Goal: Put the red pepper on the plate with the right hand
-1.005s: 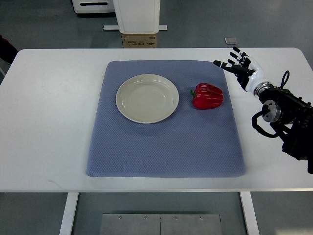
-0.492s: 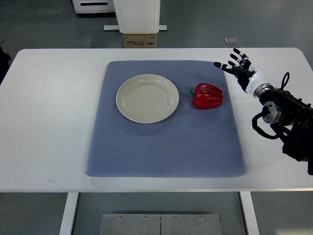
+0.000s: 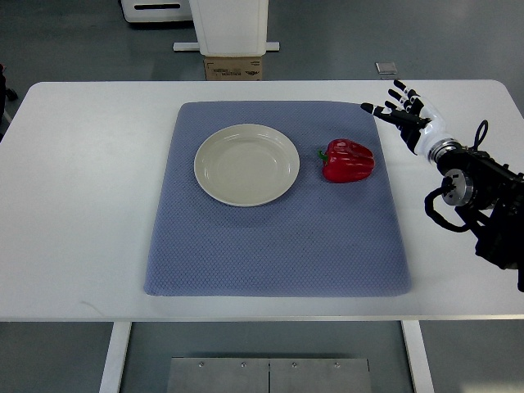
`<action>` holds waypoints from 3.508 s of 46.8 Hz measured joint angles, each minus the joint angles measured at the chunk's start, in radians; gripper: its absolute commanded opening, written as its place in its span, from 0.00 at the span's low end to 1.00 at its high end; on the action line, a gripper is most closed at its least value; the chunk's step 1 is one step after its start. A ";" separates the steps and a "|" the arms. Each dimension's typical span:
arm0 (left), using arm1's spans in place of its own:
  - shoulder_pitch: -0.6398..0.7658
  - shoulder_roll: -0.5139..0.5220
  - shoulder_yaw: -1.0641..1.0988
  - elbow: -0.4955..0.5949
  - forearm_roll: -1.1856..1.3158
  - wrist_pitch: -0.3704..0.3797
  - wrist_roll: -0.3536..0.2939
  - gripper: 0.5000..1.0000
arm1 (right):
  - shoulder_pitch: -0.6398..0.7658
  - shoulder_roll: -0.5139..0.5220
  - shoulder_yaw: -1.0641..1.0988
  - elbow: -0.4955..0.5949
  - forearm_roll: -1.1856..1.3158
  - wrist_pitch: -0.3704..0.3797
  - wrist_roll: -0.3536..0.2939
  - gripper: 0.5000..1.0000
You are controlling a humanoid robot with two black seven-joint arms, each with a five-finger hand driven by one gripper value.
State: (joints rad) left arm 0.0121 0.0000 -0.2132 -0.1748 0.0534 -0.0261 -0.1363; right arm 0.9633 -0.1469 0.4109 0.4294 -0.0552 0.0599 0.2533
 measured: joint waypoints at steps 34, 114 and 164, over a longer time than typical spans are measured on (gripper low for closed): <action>0.000 0.000 0.000 0.000 0.000 0.000 0.000 1.00 | 0.000 0.007 0.006 0.002 0.000 0.000 0.034 1.00; 0.000 0.000 0.000 0.000 0.000 0.000 0.000 1.00 | 0.125 -0.149 -0.272 0.194 -0.439 0.115 0.125 1.00; 0.000 0.000 0.000 0.000 0.000 0.000 0.000 1.00 | 0.193 -0.136 -0.543 0.210 -0.664 0.031 0.162 0.98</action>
State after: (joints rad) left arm 0.0119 0.0000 -0.2132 -0.1749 0.0532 -0.0261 -0.1366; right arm 1.1559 -0.2830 -0.1320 0.6397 -0.7195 0.0910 0.4148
